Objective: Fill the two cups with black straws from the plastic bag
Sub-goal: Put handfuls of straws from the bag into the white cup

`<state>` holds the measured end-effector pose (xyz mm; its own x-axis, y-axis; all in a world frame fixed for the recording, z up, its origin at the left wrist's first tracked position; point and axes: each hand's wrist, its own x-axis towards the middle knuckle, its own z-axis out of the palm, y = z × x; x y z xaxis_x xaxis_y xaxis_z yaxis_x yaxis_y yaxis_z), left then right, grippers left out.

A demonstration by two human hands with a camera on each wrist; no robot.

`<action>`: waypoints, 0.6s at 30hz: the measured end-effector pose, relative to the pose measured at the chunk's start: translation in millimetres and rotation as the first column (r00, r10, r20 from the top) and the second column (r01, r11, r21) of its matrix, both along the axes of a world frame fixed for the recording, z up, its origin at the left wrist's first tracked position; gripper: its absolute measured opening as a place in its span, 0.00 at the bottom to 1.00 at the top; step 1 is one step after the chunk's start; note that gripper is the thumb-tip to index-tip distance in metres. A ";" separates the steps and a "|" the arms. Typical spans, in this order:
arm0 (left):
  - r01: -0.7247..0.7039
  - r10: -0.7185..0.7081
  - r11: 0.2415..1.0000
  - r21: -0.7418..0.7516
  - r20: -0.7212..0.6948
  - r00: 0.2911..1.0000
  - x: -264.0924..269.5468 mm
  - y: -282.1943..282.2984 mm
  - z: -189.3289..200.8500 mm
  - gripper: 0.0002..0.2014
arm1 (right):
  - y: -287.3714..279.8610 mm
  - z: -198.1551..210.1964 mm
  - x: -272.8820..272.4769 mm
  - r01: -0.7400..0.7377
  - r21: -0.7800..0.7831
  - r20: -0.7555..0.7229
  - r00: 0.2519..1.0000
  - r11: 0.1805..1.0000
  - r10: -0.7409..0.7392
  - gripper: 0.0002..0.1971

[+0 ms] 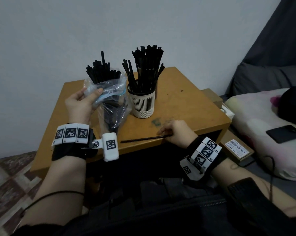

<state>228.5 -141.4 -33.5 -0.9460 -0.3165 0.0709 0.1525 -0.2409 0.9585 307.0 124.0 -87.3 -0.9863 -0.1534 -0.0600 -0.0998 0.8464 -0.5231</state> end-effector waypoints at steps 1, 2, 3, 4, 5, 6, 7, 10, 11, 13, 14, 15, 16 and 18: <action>-0.001 0.001 1.000 -0.007 0.004 1.000 -0.8 -0.6 -0.3 0.29 | 1.0 1.8 -0.2 0.000 -0.008 -0.020 1.000 1.000 0.000 0.16; -0.003 0.004 1.000 -0.012 0.007 1.000 -1.1 -1.1 -0.2 0.30 | 2.2 4.5 -0.2 0.007 -0.027 -0.040 0.999 1.000 -0.009 0.15; -0.004 0.004 1.000 -0.014 0.009 1.000 -1.5 -1.6 0.0 0.32 | 3.5 7.5 -0.3 0.021 -0.054 -0.057 0.998 0.998 -0.024 0.14; -0.004 0.004 1.000 -0.014 0.010 1.000 -1.9 -2.1 -0.1 0.33 | 4.9 11.0 -0.8 0.032 -0.081 -0.081 0.996 0.996 -0.038 0.14; -0.002 0.003 1.000 -0.015 0.012 1.000 -2.5 -2.6 -0.2 0.33 | 6.1 14.5 -1.5 0.040 -0.106 -0.113 0.992 0.994 -0.052 0.14; -0.004 0.004 1.000 -0.016 0.012 1.000 -2.7 -3.0 -0.3 0.33 | 7.2 18.4 -2.3 0.048 -0.135 -0.147 0.987 0.990 -0.068 0.13; -0.003 0.003 1.000 -0.019 0.013 1.000 -2.6 -3.2 -0.6 0.32 | 7.8 23.0 -2.7 0.062 -0.179 -0.179 0.979 0.982 -0.094 0.11; -0.003 0.003 1.000 -0.018 0.010 1.000 -3.0 -4.0 -3.0 0.34 | 3.8 39.6 -2.3 0.099 -0.514 -0.201 0.952 0.852 -0.232 0.08; -0.002 0.002 1.000 -0.014 0.011 1.000 -2.7 -4.0 -4.0 0.35 | 0.4 45.8 -1.5 0.085 -0.638 -0.203 0.940 0.766 -0.273 0.08; 0.001 -0.001 1.000 -0.003 0.009 1.000 -1.0 -3.2 -6.3 0.37 | -9.1 57.9 -1.0 -0.004 -0.807 -0.246 0.912 0.590 -0.329 0.10; 0.004 -0.004 1.000 0.003 0.006 1.000 0.5 -2.2 -7.3 0.39 | -14.7 63.3 -1.8 -0.060 -0.861 -0.268 0.898 0.505 -0.350 0.12; 0.005 -0.005 1.000 0.006 0.005 1.000 2.0 -1.3 -8.3 0.41 | -20.3 68.4 -3.6 -0.109 -0.894 -0.288 0.882 0.434 -0.372 0.12; 0.006 -0.006 1.000 0.003 0.002 1.000 3.1 -0.5 -9.3 0.43 | -25.6 73.5 -6.1 -0.143 -0.909 -0.308 0.864 0.392 -0.399 0.13; 0.002 -0.001 1.000 -0.008 0.004 1.000 5.8 1.1 -9.7 0.44 | -35.9 84.0 -12.6 -0.178 -0.902 -0.359 0.817 0.394 -0.452 0.13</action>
<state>234.3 -140.3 -43.2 -0.9467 -0.3145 0.0701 0.1487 -0.2336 0.9609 294.4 88.0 -3.3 -0.8112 0.3375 0.4776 -0.5191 -0.0395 -0.8538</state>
